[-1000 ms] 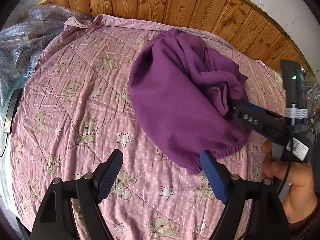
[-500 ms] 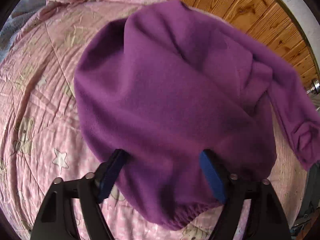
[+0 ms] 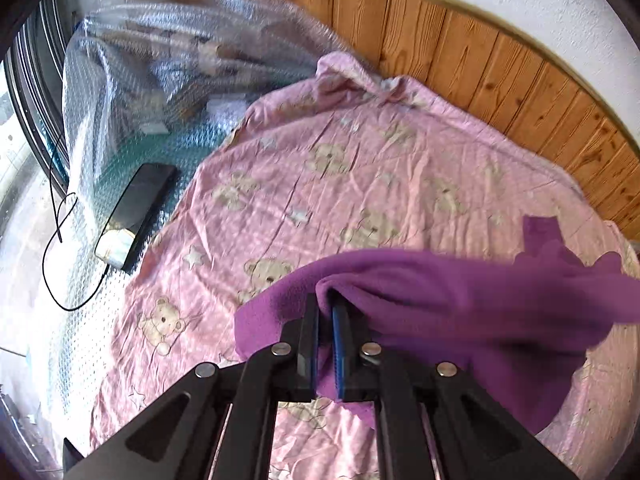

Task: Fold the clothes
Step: 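Grasp the garment fabric with the left gripper while the right gripper lifts the hem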

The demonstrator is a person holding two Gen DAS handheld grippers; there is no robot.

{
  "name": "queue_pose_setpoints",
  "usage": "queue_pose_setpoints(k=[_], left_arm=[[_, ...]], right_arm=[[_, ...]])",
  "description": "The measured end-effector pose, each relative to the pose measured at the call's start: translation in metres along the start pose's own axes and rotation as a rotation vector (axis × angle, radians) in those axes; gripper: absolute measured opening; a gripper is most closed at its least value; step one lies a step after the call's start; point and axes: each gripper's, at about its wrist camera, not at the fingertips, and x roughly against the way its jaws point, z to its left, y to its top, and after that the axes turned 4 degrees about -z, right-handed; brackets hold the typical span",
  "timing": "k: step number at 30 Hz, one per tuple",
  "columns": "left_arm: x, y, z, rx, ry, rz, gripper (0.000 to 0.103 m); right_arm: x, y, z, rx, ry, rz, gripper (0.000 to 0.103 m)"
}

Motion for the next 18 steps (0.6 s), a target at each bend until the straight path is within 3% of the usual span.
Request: queue_pose_setpoints(k=[2,5,7,9,10,14,16,18], left_arm=[[-0.007,-0.021,-0.002,-0.032,-0.025,0.012,0.006],[-0.007,-0.04,-0.008,-0.043,-0.07,0.021,0.008],[-0.004,-0.053,-0.011,-0.056,-0.087,0.032,0.009],[0.001,-0.062,-0.013,-0.09,-0.079,0.034,0.012],[0.003,-0.066,-0.013,-0.102,-0.074,0.032,0.015],[0.012,-0.079,-0.005,-0.078,-0.084,0.025,0.028],[0.012,-0.083,-0.002,-0.054,-0.09,0.032,0.029],[0.007,-0.084,-0.001,-0.036,-0.086,0.045,0.029]], right_arm=[[0.012,-0.013,0.016,0.063,0.029,-0.025,0.025],[0.049,-0.04,0.057,0.233,0.091,-0.122,0.051],[0.06,-0.058,0.085,0.356,0.129,-0.162,0.053],[0.053,-0.071,0.117,0.464,0.183,-0.145,0.054],[0.048,-0.073,0.13,0.476,0.226,-0.107,0.054],[0.023,-0.052,0.166,0.309,0.471,0.033,0.056],[0.001,-0.041,0.192,0.253,0.472,0.067,0.058],[-0.03,-0.033,0.215,0.241,0.419,0.117,0.058]])
